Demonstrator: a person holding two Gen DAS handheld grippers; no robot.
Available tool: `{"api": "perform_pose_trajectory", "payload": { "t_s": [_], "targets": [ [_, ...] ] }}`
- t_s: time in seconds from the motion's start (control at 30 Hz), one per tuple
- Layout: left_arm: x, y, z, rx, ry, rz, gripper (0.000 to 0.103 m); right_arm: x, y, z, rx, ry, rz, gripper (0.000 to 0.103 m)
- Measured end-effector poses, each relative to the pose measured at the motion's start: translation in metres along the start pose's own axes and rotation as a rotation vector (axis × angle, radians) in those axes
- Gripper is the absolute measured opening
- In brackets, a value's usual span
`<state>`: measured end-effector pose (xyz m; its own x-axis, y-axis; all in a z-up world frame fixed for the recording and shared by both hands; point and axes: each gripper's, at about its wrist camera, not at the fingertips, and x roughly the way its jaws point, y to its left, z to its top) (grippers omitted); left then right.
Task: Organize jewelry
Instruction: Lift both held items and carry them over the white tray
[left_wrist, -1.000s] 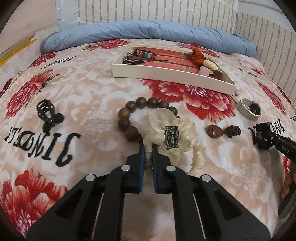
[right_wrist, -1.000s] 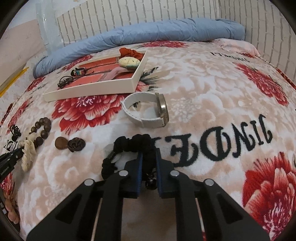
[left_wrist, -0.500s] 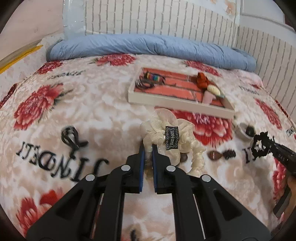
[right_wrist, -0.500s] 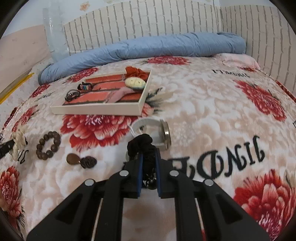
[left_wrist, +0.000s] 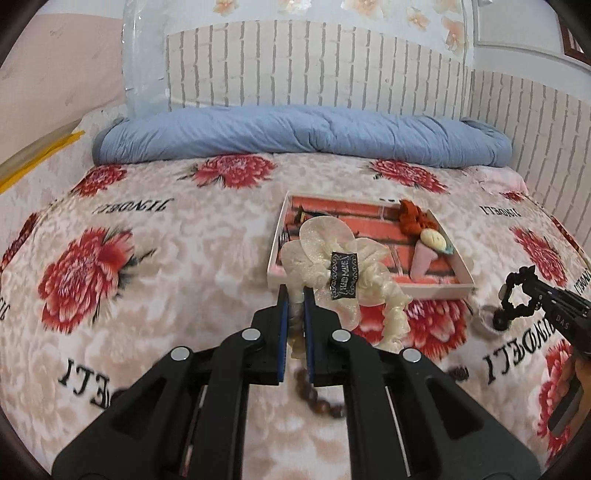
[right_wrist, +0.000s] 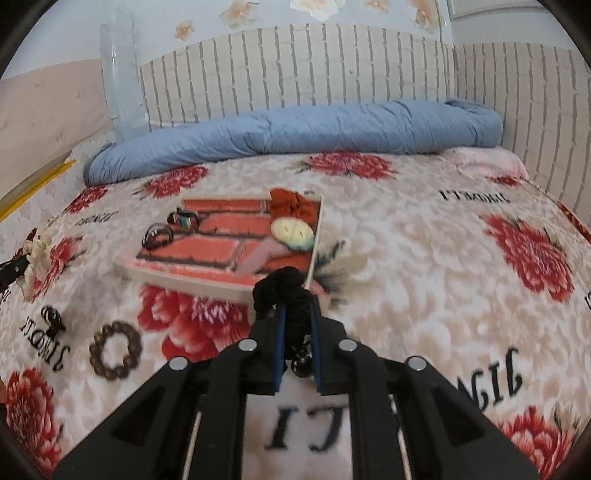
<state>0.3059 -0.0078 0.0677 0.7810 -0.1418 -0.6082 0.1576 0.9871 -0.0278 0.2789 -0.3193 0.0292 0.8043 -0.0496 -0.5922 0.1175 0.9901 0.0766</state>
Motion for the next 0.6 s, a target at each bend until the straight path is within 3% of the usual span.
{"api": "perform_pose_trajectory", "payload": {
  "t_s": [0.43, 0.6],
  "targets": [
    [0.088, -0.014, 0.075, 0.013, -0.043, 0.008, 0.006, 0.077, 0.025, 0.059, 0.013, -0.043, -0.012, 0.012],
    [0.125, -0.025, 0.091, 0.018, -0.042, 0.007, 0.006, 0.110, 0.026, 0.076, 0.018, -0.060, -0.027, 0.012]
  ]
}}
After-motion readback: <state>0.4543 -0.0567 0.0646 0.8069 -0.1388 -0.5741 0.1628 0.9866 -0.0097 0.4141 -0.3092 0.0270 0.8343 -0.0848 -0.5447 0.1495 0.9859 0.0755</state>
